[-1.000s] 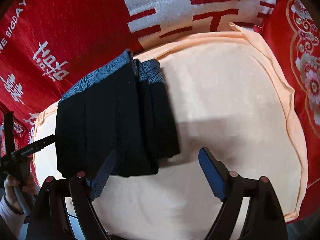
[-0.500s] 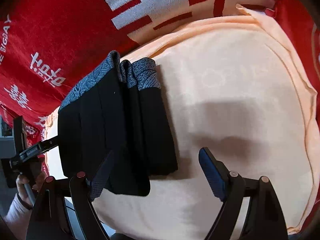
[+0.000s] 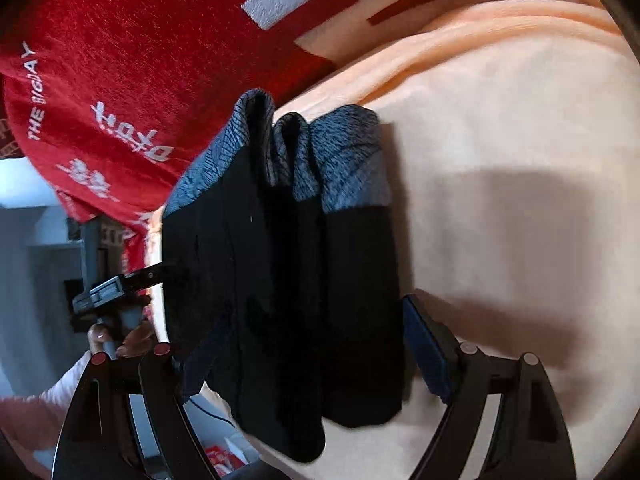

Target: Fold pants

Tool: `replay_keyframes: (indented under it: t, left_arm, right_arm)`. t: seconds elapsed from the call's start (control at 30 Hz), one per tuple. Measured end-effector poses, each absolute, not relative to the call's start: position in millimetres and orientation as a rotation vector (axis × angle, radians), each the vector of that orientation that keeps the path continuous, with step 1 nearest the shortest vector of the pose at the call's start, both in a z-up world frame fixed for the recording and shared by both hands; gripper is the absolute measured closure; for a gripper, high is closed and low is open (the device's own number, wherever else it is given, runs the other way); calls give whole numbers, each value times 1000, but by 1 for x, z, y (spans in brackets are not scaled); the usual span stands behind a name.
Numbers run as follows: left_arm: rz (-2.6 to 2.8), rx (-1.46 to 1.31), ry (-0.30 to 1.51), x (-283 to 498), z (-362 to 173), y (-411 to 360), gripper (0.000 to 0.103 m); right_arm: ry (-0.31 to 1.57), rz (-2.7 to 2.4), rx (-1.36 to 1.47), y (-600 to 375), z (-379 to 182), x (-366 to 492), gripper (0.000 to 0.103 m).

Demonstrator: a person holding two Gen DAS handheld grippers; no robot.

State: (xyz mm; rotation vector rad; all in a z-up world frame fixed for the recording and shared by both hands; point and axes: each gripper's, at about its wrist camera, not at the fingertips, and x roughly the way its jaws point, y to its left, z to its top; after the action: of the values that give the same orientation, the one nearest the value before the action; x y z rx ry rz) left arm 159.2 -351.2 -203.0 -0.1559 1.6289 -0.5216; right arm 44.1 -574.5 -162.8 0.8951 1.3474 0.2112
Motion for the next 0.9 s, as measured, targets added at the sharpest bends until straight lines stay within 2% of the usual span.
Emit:
replay_keyframes:
  t: [0.2, 0.37, 0.43, 0.5, 0.6, 0.77, 0.9]
  left_arm:
    - [-527, -270, 1654, 158, -218, -342, 0]
    - [-487, -256, 1672, 158, -218, -346, 0]
    - [-476, -262, 1652, 156, -215, -347, 4]
    - [-481, -261, 1607, 149, -205, -347, 18]
    - [-474, -250, 1555, 141, -193, -351, 31]
    - [-452, -248, 1527, 136, -179, -351, 43]
    - [-467, -227, 1514, 129, -159, -346, 46]
  right_arm:
    - [1305, 253, 992, -581, -174, 45, 14]
    - [1348, 215, 954, -576, -170, 50, 15]
    - [1383, 190, 903, -571, -166, 53, 25]
    - [1397, 186, 902, -570, -166, 55, 41]
    - [1382, 204, 909, -570, -160, 54, 53]
    - [1345, 231, 937, -567, -142, 53, 63]
    - [1320, 247, 954, -558, -127, 49, 64]
